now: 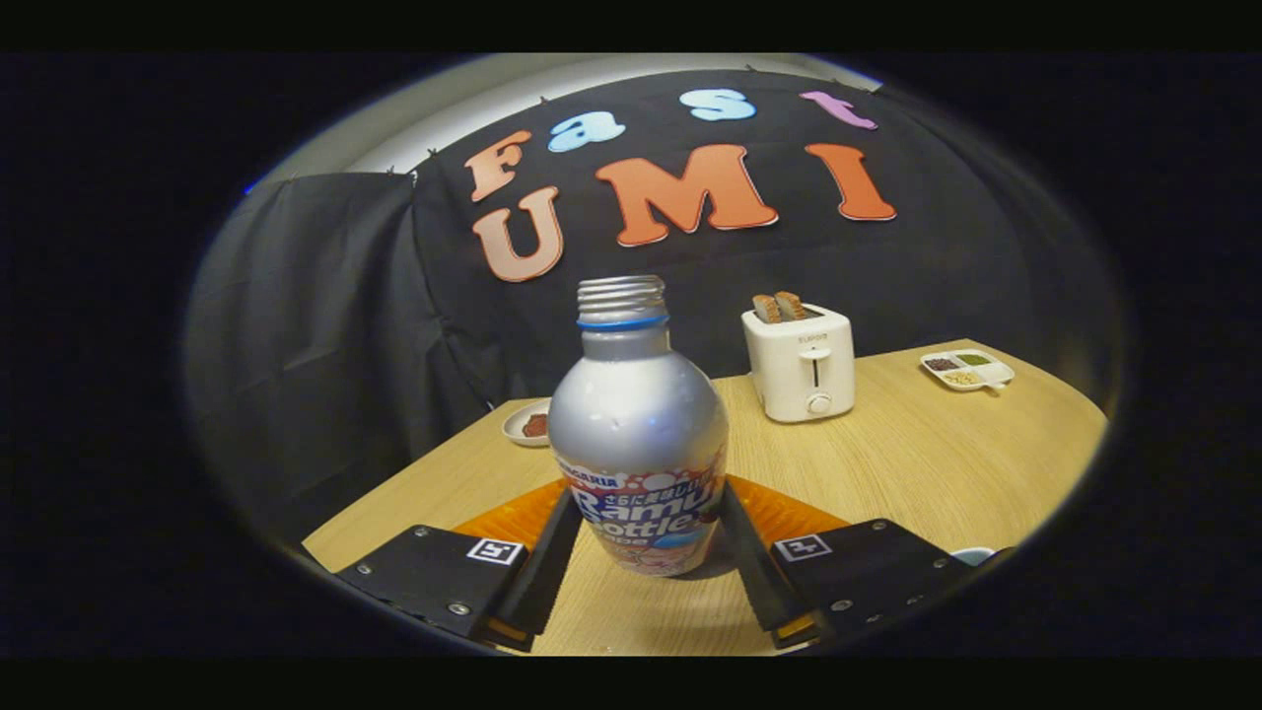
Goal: Take the bottle from table, then pour the juice into the cup, finally place the bottle on the coaster
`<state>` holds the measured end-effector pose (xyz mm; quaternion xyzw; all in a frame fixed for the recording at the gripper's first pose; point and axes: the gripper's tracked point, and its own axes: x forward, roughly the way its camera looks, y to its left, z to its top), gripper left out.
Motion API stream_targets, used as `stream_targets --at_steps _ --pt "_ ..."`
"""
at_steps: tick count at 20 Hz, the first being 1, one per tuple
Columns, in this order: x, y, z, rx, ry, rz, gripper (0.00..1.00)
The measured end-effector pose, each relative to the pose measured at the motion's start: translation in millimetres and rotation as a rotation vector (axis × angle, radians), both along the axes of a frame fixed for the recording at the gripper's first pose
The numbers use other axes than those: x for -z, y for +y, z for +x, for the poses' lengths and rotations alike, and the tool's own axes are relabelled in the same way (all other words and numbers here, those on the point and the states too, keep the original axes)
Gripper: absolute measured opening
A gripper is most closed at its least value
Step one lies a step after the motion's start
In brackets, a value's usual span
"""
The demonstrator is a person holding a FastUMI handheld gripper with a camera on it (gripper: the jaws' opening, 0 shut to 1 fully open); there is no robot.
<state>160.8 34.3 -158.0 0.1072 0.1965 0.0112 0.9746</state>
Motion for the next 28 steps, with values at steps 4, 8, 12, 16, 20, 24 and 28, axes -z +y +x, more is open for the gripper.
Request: stream_targets --at_steps 4,8,12,16,20,24,28 --pt "24.8 -3.8 12.2 0.011 0.033 -0.028 0.77" --pt "41.1 -10.9 20.1 0.034 0.046 -0.072 0.78" --pt "51.5 -4.1 19.3 0.026 0.051 -0.068 0.78" --pt "54.2 -5.4 20.7 0.027 0.018 -0.105 0.78" --pt "55.7 -6.0 13.9 0.033 0.042 -0.130 0.82" --pt "37.8 -11.5 -2.9 0.040 0.024 -0.179 0.90" --pt "-0.3 -8.1 -29.5 0.018 -0.032 -0.177 0.93"
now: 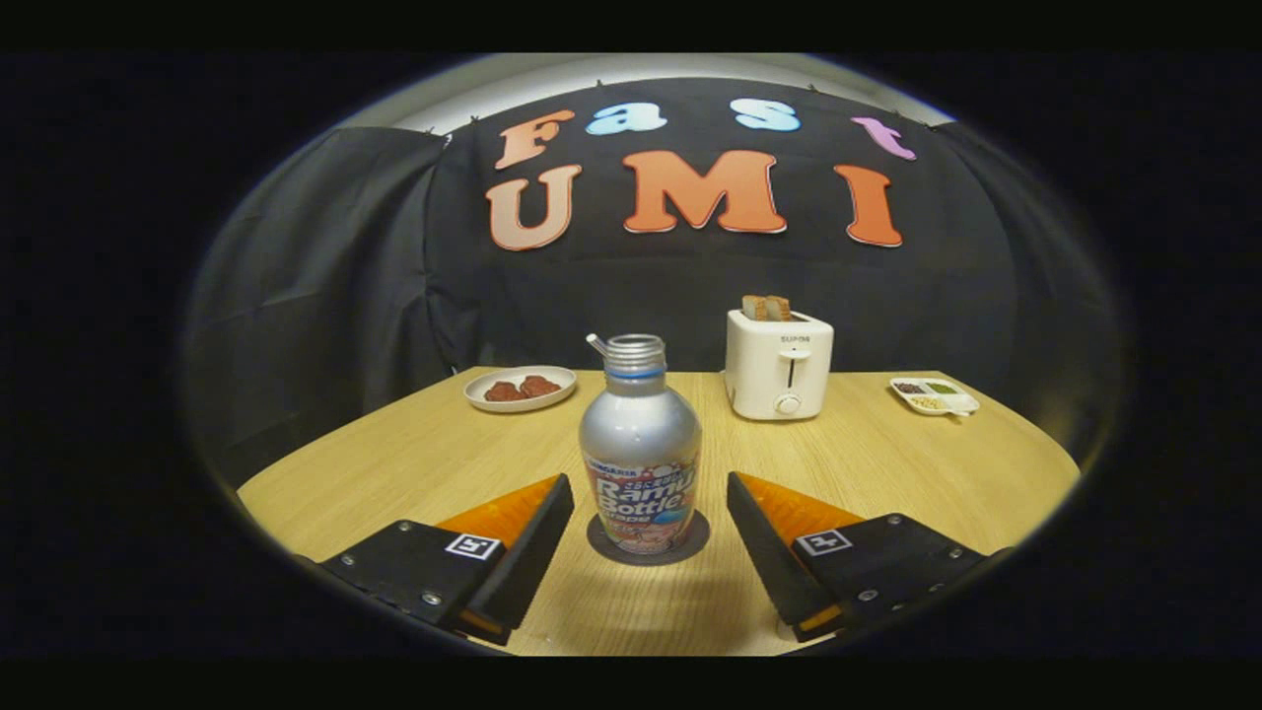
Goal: Take the bottle from table, then pour the juice into the cup, finally place the bottle on the coaster
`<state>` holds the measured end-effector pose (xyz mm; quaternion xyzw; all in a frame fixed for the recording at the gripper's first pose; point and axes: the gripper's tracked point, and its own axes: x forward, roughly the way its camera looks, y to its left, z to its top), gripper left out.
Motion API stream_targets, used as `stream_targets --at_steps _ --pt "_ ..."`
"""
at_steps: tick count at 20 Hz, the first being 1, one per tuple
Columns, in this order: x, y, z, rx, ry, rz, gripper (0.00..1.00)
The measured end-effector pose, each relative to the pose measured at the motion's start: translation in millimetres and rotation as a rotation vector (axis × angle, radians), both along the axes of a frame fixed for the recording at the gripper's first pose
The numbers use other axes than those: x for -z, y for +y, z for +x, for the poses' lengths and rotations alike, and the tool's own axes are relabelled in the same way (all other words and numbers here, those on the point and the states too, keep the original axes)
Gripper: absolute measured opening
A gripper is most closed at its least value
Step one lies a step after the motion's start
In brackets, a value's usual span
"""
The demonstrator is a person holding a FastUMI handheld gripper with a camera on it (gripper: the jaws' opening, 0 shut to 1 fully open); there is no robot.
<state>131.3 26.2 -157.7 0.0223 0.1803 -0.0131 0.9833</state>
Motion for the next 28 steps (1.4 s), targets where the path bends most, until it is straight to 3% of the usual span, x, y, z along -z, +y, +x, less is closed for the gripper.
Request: stream_targets --at_steps 8,13,18,28 --pt "-95.7 -15.6 -68.0 -0.031 -0.188 -0.023 0.93" --pt "-139.6 -37.6 -114.4 0.016 -0.303 -0.076 0.93" --pt "-166.3 -47.0 -148.4 0.050 -0.382 -0.132 0.93" --pt "-187.2 -48.5 -171.6 0.064 -0.450 -0.061 0.93"
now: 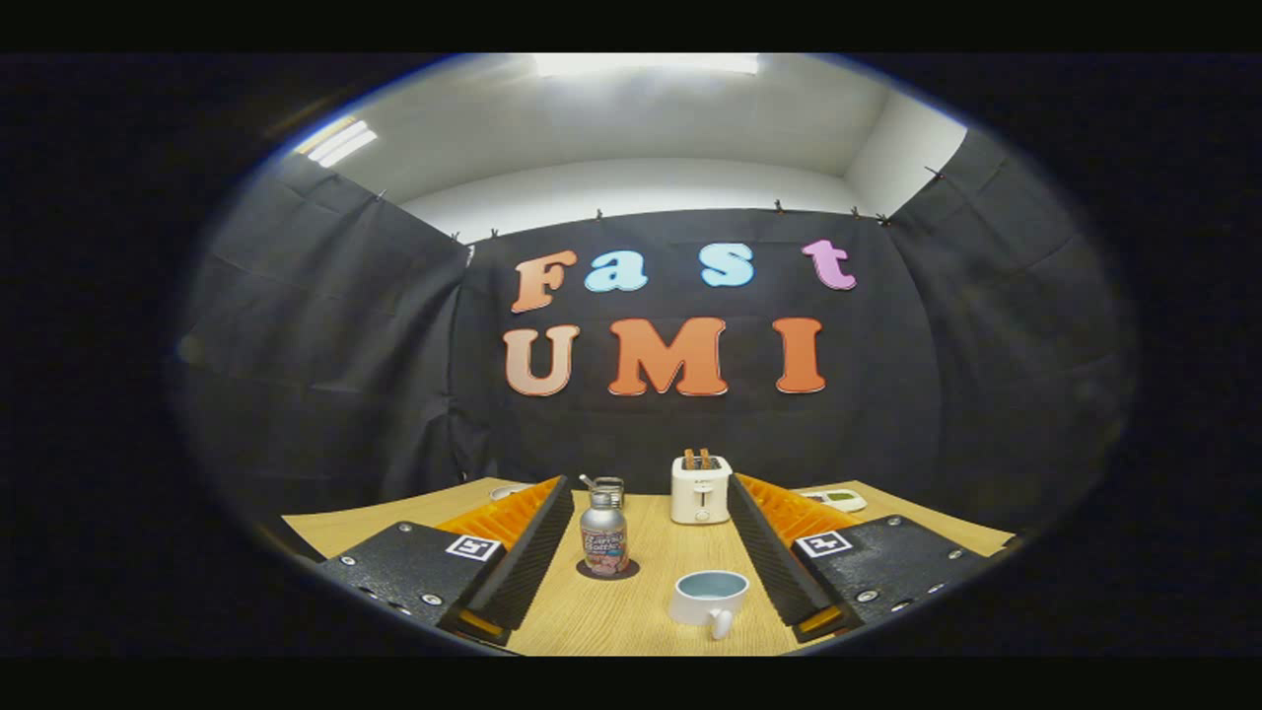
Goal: Take the bottle from table, then pour the juice into the cup, finally place the bottle on the coaster
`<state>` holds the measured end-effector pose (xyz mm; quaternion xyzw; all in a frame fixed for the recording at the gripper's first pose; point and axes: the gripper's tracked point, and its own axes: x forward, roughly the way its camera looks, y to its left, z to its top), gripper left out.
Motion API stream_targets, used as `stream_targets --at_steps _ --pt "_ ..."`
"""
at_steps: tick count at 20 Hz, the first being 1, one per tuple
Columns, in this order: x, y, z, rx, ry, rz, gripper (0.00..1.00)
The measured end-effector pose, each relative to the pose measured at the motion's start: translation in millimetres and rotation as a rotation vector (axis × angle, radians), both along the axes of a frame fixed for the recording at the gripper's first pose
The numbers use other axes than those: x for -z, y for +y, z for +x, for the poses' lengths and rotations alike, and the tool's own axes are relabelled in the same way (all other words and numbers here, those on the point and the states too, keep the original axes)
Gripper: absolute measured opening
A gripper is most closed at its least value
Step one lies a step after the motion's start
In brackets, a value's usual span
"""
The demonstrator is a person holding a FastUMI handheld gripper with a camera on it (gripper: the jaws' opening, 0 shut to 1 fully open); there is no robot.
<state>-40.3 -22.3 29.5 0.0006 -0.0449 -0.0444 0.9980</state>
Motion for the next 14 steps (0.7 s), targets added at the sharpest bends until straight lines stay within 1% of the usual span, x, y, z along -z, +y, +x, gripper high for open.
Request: stream_targets --at_steps 4,9,12,14 --pt "-7.1 0.5 -3.8 0.003 0.007 0.017 0.93" --pt "-25.5 2.3 -9.3 0.008 -0.056 -0.004 0.93" --pt "-17.8 6.6 -5.9 0.003 -0.040 0.007 0.93" --pt "-22.1 6.7 -5.4 0.005 -0.047 0.002 0.93"
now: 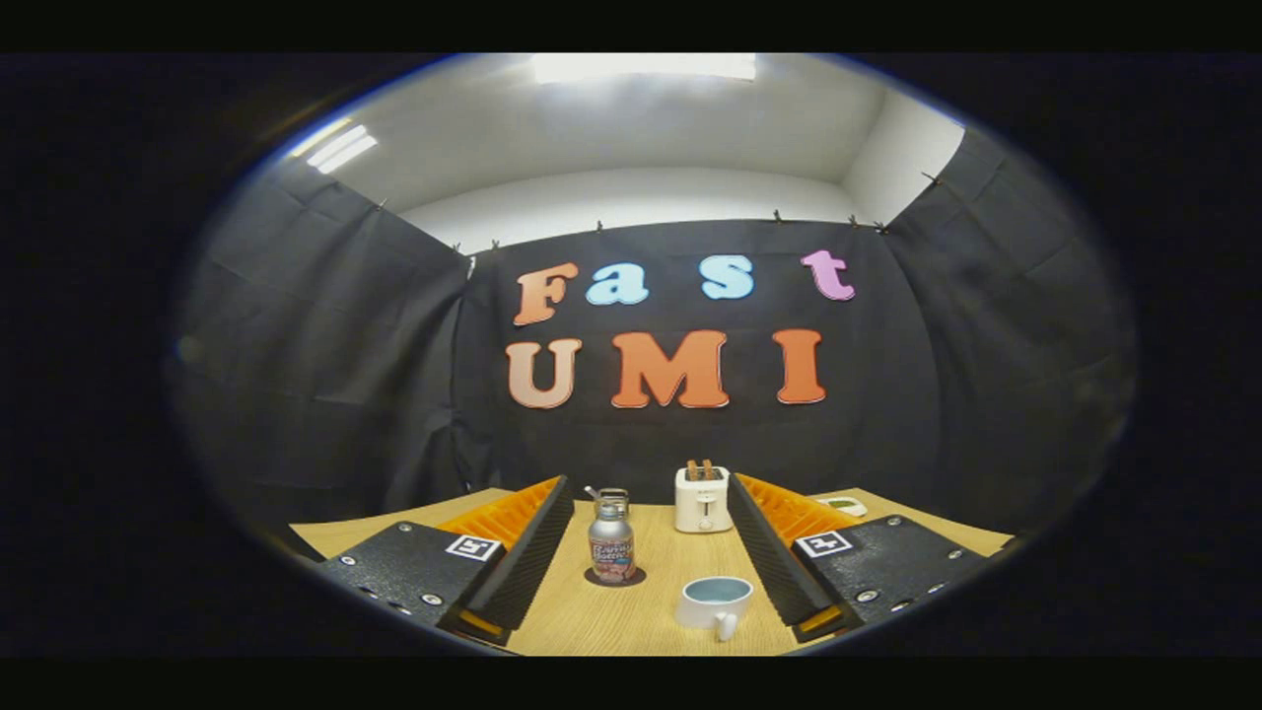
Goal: Take the bottle from table, then pour the juice into the cup, finally place the bottle on the coaster
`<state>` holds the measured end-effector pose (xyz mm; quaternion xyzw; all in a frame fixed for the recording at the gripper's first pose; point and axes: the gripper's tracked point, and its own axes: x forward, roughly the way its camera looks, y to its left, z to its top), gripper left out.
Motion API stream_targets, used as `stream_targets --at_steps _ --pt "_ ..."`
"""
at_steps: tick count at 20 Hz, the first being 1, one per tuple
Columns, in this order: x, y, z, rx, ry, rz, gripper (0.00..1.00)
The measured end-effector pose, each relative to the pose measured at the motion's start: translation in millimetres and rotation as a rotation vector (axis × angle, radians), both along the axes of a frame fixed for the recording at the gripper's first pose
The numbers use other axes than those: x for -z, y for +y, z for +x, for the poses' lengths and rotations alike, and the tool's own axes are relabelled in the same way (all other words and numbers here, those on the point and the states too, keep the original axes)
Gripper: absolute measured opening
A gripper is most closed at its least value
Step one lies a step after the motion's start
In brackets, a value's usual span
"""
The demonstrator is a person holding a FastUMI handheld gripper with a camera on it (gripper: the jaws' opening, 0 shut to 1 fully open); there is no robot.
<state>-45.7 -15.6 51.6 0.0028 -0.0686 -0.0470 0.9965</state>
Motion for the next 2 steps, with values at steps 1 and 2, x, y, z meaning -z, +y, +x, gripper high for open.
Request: stream_targets --at_steps 1,2 --pt "-0.7 -1.6 0.4 0.005 -0.004 -0.003 0.93" --pt "-2.2 -0.2 0.3 0.003 -0.009 -0.006 0.93"
